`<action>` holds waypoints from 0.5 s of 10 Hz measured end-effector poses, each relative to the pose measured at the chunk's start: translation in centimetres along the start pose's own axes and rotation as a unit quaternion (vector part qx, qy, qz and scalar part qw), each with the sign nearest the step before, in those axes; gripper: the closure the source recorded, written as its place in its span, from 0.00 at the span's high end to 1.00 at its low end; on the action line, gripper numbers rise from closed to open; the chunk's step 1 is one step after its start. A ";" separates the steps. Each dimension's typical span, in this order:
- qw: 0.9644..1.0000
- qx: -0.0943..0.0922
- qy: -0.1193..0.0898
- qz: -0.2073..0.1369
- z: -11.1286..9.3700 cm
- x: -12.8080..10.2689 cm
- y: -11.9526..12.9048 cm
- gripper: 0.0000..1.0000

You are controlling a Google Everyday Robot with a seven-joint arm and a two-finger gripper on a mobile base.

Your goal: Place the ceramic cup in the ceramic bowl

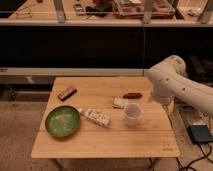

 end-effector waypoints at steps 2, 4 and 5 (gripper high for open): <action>1.000 0.007 -0.010 -0.014 0.0 -0.3 -0.4 0.65; 0.997 0.036 -0.029 -0.060 -0.3 -0.8 -1.9 0.65; 0.993 0.059 -0.041 -0.091 -0.6 -1.3 -2.8 0.65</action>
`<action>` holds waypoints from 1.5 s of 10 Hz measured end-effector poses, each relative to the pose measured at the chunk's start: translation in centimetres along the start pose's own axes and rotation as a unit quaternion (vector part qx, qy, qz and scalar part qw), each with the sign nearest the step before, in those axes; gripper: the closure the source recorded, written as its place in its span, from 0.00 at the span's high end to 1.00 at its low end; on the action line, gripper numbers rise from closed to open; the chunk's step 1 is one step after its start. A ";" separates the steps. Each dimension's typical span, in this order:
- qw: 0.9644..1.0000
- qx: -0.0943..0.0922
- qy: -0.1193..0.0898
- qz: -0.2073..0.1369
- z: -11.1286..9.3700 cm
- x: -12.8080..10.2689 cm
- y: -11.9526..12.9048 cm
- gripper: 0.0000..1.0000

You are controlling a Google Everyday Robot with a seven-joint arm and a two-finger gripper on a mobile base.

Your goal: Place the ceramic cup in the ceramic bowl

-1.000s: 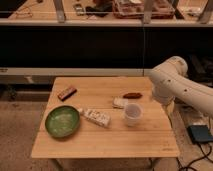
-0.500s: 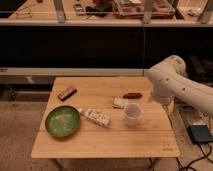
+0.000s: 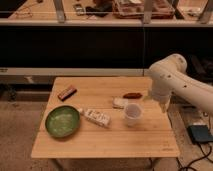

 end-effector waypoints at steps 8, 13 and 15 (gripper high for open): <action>0.994 0.044 -0.025 -0.093 0.1 -0.6 -2.7 0.65; 0.975 0.062 -0.086 -0.197 3.0 -1.2 -5.5 0.65; 0.969 0.066 -0.104 -0.212 4.4 -0.8 -5.7 0.65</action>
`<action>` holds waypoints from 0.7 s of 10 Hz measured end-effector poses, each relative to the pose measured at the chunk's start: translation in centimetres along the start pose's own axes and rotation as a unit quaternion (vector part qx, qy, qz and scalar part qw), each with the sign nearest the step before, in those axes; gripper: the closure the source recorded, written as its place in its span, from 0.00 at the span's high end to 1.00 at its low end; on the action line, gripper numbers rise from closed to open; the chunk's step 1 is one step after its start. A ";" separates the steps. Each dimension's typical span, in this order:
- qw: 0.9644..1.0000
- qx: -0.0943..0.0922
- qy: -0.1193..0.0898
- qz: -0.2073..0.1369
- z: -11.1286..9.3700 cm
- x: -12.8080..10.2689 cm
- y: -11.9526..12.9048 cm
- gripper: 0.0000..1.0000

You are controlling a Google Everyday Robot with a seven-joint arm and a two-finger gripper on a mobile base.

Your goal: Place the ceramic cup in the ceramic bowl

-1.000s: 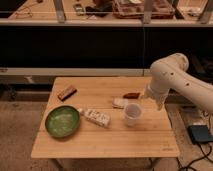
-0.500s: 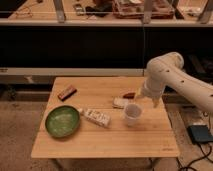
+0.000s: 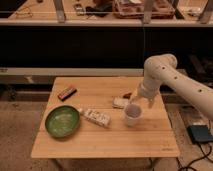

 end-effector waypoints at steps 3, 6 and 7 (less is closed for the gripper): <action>1.000 -0.020 -0.003 0.004 0.8 1.1 2.0 0.65; 1.000 -0.027 -0.010 0.002 1.1 1.0 3.1 0.65; 0.999 -0.031 -0.014 0.000 1.5 0.8 3.4 0.65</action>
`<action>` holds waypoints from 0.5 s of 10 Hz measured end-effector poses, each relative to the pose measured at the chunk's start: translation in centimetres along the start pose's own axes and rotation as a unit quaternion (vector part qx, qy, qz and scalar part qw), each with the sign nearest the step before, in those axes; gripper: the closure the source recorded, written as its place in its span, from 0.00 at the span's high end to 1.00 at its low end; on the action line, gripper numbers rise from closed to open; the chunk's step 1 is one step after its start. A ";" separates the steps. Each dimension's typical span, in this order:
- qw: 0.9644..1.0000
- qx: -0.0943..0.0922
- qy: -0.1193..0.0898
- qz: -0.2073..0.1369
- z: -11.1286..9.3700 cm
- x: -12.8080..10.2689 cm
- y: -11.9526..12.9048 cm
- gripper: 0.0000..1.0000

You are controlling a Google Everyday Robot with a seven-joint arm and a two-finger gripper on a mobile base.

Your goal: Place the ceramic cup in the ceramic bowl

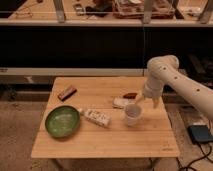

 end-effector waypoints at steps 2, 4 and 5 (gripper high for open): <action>1.000 -0.001 -0.010 -0.007 1.2 -0.6 -0.1 0.65; 1.000 0.012 -0.019 -0.017 2.1 -1.1 -0.7 0.65; 0.999 0.018 -0.021 -0.024 2.3 -1.3 -1.0 0.65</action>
